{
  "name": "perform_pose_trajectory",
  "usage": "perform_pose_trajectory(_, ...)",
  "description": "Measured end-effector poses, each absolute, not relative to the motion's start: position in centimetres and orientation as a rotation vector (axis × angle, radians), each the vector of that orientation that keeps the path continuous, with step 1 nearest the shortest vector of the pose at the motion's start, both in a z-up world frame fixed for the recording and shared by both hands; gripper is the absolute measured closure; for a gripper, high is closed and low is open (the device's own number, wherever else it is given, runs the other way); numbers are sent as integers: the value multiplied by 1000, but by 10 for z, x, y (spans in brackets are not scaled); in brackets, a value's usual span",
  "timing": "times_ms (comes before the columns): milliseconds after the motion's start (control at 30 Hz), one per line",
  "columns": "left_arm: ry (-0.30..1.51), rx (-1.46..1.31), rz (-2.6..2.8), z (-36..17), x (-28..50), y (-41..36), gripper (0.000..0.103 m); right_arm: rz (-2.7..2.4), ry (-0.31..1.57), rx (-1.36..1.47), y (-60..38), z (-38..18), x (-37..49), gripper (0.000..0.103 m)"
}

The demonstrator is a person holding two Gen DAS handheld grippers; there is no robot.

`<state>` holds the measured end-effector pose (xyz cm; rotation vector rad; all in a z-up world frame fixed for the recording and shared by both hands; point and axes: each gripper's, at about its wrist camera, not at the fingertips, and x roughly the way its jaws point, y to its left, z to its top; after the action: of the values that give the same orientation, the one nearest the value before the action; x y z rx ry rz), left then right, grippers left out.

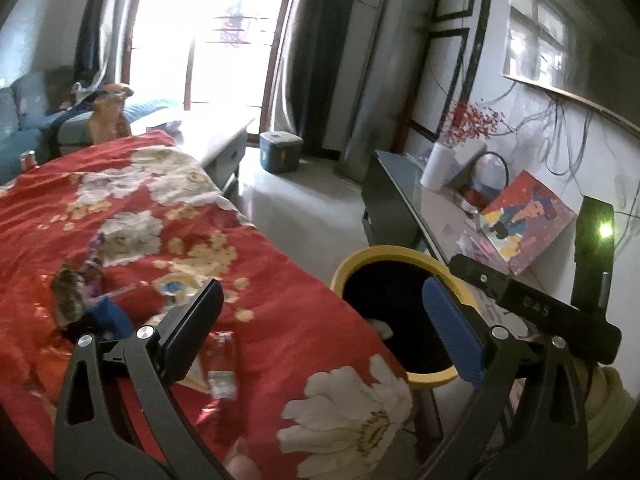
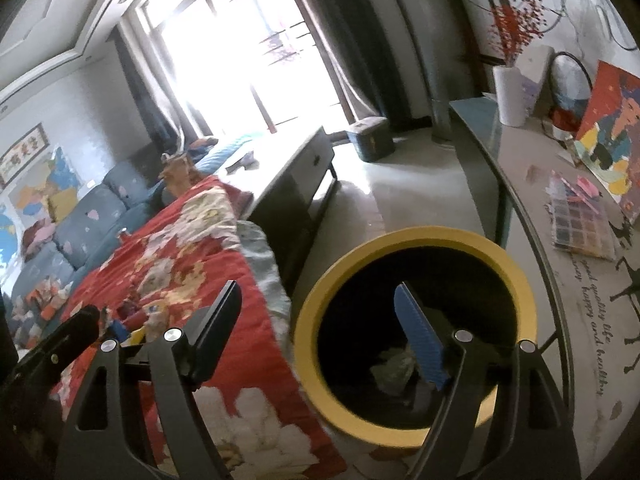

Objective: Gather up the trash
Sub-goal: 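Move both open tools back toward the red bag and chip bag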

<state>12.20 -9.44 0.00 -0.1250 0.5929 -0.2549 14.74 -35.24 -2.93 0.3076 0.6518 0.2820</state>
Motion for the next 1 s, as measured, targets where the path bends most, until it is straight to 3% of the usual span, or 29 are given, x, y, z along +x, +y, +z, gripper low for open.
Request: perform_pose_trajectory(1000,517,-212,-48,16,84,13,11,538,669,140,-230,-13,115,27)
